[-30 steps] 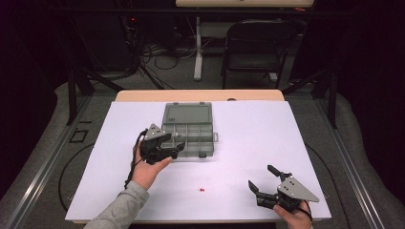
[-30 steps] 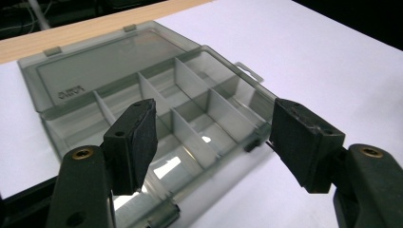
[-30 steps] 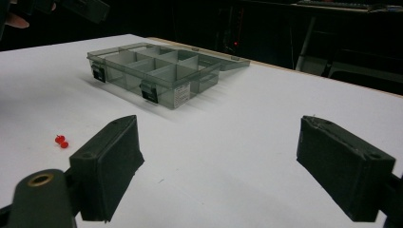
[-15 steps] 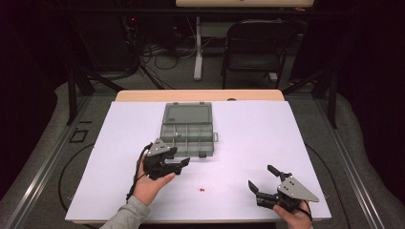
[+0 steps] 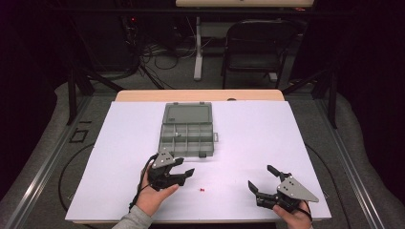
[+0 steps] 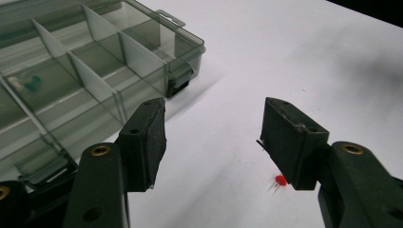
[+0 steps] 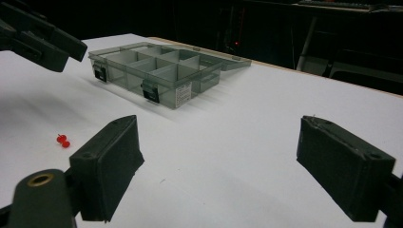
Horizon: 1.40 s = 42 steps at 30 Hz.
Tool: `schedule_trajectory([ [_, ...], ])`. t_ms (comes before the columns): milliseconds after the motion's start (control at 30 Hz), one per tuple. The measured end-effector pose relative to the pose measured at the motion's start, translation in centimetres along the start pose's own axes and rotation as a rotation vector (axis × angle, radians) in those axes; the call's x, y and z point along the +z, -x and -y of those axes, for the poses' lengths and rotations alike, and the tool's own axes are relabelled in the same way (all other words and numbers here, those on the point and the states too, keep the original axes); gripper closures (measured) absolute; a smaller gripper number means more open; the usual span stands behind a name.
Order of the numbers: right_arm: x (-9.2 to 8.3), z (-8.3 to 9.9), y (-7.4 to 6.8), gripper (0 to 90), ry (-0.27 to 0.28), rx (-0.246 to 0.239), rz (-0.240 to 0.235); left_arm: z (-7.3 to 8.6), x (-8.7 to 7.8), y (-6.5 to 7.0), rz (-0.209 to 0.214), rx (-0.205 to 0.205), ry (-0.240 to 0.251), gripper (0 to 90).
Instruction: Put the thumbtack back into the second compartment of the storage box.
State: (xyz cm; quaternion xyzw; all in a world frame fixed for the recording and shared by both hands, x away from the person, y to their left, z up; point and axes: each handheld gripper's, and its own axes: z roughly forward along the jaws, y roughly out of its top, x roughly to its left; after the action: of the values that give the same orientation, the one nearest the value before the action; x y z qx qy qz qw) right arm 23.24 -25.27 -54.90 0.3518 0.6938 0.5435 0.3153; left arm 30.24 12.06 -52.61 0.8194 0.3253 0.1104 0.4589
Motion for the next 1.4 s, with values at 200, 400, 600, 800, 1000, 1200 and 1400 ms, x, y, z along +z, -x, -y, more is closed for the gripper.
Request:
schedule_trajectory([
  [200,0.0,0.0,0.0,14.1,0.000,0.000,-0.002,1.0,1.0,0.5,0.019,-0.009,-0.027,46.0],
  [400,0.0,0.0,0.0,14.1,0.001,-0.001,-0.002,1.6,1.9,1.2,0.067,0.001,-0.056,50.3],
  [600,0.0,0.0,0.0,14.1,0.000,0.001,-0.004,1.8,2.8,2.1,0.113,0.025,-0.078,53.4],
  [800,0.0,0.0,0.0,14.1,0.000,0.001,-0.006,2.1,3.3,2.8,0.128,0.046,-0.112,58.6],
  [1000,0.0,0.0,0.1,14.1,0.001,0.001,-0.006,2.2,3.5,3.3,0.140,0.051,-0.130,63.5],
  [1200,0.0,0.0,0.1,14.0,0.001,0.001,-0.007,2.3,3.6,3.4,0.149,0.061,-0.147,69.0],
  [1400,0.0,0.0,0.0,14.1,0.001,0.001,-0.009,2.6,4.0,3.8,0.149,0.086,-0.166,74.1],
])
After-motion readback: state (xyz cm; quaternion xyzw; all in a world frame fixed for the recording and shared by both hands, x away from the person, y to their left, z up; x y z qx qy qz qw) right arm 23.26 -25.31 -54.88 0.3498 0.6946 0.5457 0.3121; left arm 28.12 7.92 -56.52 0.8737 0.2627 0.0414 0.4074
